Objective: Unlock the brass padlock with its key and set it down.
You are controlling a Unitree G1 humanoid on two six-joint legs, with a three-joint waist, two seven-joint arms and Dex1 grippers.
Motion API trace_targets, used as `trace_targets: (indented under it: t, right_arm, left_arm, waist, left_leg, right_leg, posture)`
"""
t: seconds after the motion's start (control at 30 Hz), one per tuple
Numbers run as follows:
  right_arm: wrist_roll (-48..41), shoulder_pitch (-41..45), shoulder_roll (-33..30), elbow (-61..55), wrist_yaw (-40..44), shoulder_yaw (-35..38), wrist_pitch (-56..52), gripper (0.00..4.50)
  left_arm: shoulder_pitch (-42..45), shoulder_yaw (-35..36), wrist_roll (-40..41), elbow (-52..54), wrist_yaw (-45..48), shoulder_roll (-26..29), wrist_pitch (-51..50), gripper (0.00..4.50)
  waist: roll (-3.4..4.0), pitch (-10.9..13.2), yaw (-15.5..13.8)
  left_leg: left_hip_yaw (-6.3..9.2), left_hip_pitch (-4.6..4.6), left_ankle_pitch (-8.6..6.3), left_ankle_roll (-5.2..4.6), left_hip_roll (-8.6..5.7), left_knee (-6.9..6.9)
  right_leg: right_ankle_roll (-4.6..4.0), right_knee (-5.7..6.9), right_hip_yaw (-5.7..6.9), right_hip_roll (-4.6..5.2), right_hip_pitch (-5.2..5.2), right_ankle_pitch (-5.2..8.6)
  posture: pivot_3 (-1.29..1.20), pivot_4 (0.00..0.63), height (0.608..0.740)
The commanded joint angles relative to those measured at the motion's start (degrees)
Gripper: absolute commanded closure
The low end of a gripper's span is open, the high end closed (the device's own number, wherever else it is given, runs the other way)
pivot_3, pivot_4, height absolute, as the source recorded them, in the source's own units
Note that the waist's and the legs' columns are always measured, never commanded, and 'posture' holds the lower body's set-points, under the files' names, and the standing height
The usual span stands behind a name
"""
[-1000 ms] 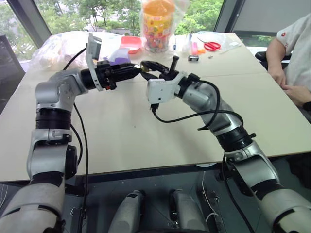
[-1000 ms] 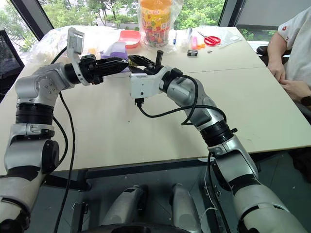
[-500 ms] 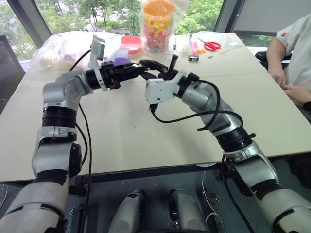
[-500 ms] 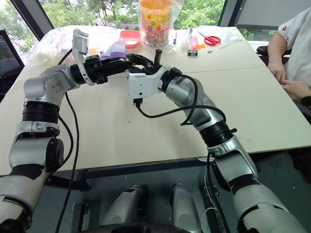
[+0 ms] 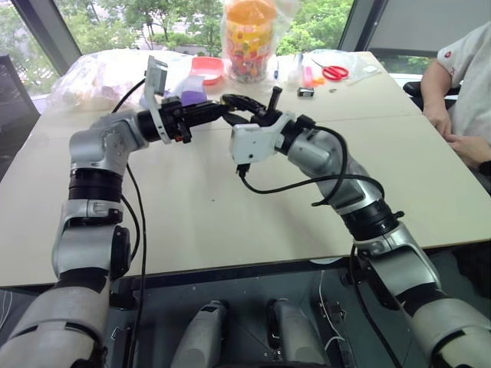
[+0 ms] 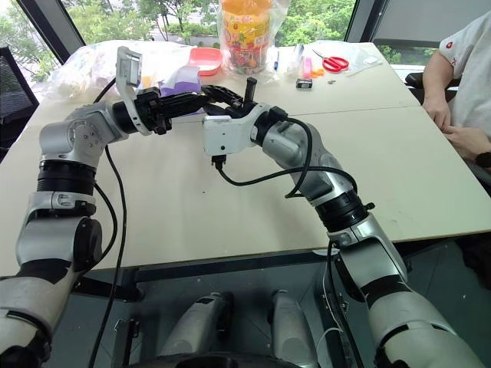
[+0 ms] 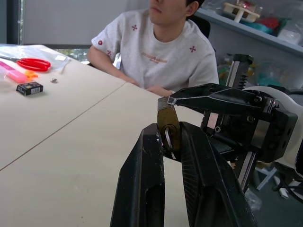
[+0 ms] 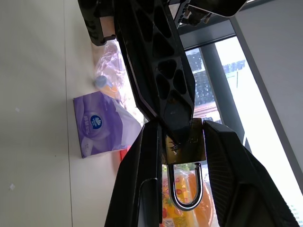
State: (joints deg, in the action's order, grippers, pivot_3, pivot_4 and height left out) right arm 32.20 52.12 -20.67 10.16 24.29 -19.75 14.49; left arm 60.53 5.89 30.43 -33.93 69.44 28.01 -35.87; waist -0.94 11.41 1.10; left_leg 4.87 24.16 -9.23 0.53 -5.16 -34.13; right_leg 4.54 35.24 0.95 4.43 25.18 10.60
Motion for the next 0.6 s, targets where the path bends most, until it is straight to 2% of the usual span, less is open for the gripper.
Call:
trace_targets:
  t: [0.03,0.07,0.1,0.13,0.17,0.27,0.4,0.6]
  right_arm:
    - [-2.8,0.0,0.3,-2.9,1.2,0.9,0.4,1.82]
    - [-2.5,-0.1,0.0,-3.0,1.1,1.0,0.2,1.24]
    - [-2.2,-0.1,-0.2,-3.0,1.0,1.1,0.0,0.89]
    - [-1.5,-0.5,-0.9,-3.3,1.3,1.0,-0.5,0.25]
    - [-0.7,-1.6,-1.8,-4.0,1.2,1.2,-0.9,0.02]
    - [-4.4,-6.5,-2.6,-9.3,2.8,4.2,-4.8,0.02]
    - [-17.8,-10.7,3.7,-20.4,5.0,11.9,-19.4,0.02]
    - [-21.7,-8.9,6.8,-27.1,5.1,12.8,-30.8,0.02]
  left_arm:
    - [1.4,1.4,0.6,2.1,-0.5,0.1,0.6,4.50]
    - [1.4,1.5,0.8,2.3,-0.6,0.1,0.5,4.50]
    - [1.3,1.7,0.9,2.5,-0.7,0.1,0.4,4.50]
    - [1.3,1.8,1.1,2.7,-0.9,0.2,0.3,4.50]
    - [1.2,1.9,1.2,3.0,-1.0,0.3,0.2,4.50]
    - [0.7,2.0,1.1,3.6,-0.9,0.9,0.3,4.50]
    - [-0.3,1.8,0.9,4.6,-0.3,1.6,0.3,4.50]
    - [-1.8,-0.6,0.2,8.3,1.4,1.4,1.3,4.50]
  waist:
    - [0.00,0.0,0.0]
    - [0.00,0.0,0.0]
    - [0.00,0.0,0.0]
    - [0.00,0.0,0.0]
    - [0.00,0.0,-0.1]
    - [-0.01,0.0,-0.3]
    - [-0.01,0.0,0.0]
    - [-0.01,0.0,-0.1]
  left_leg:
    - [0.00,0.00,0.00,0.00,0.00,0.00]
    - [0.00,0.00,0.00,0.00,0.00,0.00]
    - [0.00,0.00,0.00,0.00,0.00,0.00]
    - [0.00,0.00,0.00,0.00,0.00,0.00]
    - [0.00,0.00,0.00,0.00,0.00,0.00]
    - [0.00,0.01,-0.01,-0.01,-0.01,0.00]
    - [0.02,0.06,-0.01,-0.02,0.01,-0.01]
    - [0.01,0.04,-0.01,-0.01,0.06,-0.02]
  right_leg:
    - [0.00,0.00,0.00,0.00,0.00,0.00]
    - [0.00,0.00,0.00,0.00,0.00,0.00]
    - [0.01,0.00,0.00,0.00,0.00,-0.01]
    - [0.01,0.00,0.00,0.00,0.00,0.00]
    - [0.01,0.00,0.00,0.00,0.00,0.00]
    - [0.01,-0.01,0.00,0.00,-0.02,0.01]
    - [0.01,0.00,-0.06,0.02,0.03,0.00]
    - [-0.01,0.07,-0.06,0.04,0.06,-0.01]
  posture:
    - [0.00,0.150,0.740]
    - [0.00,0.150,0.740]
    - [0.00,0.150,0.740]
    - [0.00,0.150,0.740]
    - [0.00,0.150,0.740]
    - [0.00,0.150,0.740]
    - [0.00,0.150,0.740]
    - [0.00,0.150,0.740]
